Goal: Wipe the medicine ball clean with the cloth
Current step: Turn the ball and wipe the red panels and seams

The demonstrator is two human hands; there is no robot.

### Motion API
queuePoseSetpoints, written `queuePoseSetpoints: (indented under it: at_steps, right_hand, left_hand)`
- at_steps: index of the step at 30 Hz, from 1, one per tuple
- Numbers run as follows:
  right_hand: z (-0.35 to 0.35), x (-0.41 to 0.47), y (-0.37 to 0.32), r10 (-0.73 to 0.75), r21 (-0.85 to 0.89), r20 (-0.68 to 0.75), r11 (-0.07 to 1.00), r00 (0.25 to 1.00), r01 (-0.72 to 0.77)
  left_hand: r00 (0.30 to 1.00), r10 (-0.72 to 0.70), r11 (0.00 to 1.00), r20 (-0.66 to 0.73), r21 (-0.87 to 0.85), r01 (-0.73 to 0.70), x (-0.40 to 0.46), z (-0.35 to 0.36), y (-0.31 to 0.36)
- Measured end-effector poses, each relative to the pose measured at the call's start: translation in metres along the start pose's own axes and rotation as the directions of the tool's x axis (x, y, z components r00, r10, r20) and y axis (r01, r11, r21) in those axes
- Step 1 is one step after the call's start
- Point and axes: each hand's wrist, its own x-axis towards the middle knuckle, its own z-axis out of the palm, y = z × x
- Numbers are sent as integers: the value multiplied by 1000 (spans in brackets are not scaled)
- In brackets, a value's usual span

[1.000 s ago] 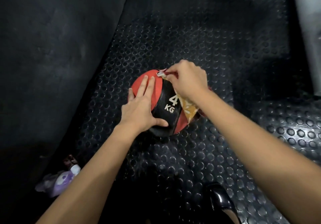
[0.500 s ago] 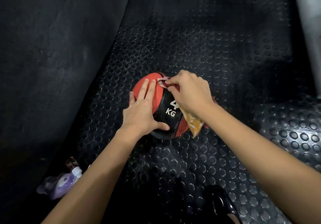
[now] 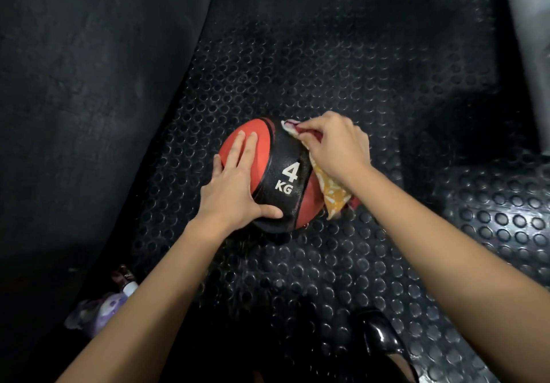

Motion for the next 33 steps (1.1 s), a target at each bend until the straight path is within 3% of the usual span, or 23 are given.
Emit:
queuePoseSetpoints:
  at_steps: [3, 8, 13, 18, 24, 28, 33]
  right_hand:
    - [2, 10, 0, 93, 47, -7, 995, 996, -92]
    - [9, -23, -9, -77, 26, -13, 997, 997, 78]
    - [12, 5, -6, 72, 34, -31, 997, 997, -71]
    - [16, -32, -22, -148, -37, -14, 988, 989, 147]
    - [12, 0, -19, -18, -60, -44, 998, 999, 15]
    - [19, -36, -31, -198, -45, -36, 980, 980, 196]
    - [14, 2, -18, -9, -30, -98, 1000, 995, 6]
  left_hand:
    - [1000, -3, 1000, -10, -11, 3, 1, 1, -1]
    - [1000, -2, 998, -25, -55, 0, 2, 1, -17]
    - [998, 2, 993, -62, -119, -9, -5, 5, -28]
    - [996, 16, 989, -89, -144, -29, -9, 6, -33]
    - [995, 11, 987, -96, -158, -26, -4, 9, -30]
    - [995, 1, 985, -96, -171, -18, 2, 3, -32]
    - [995, -12, 982, -97, -189, -7, 2, 9, -29]
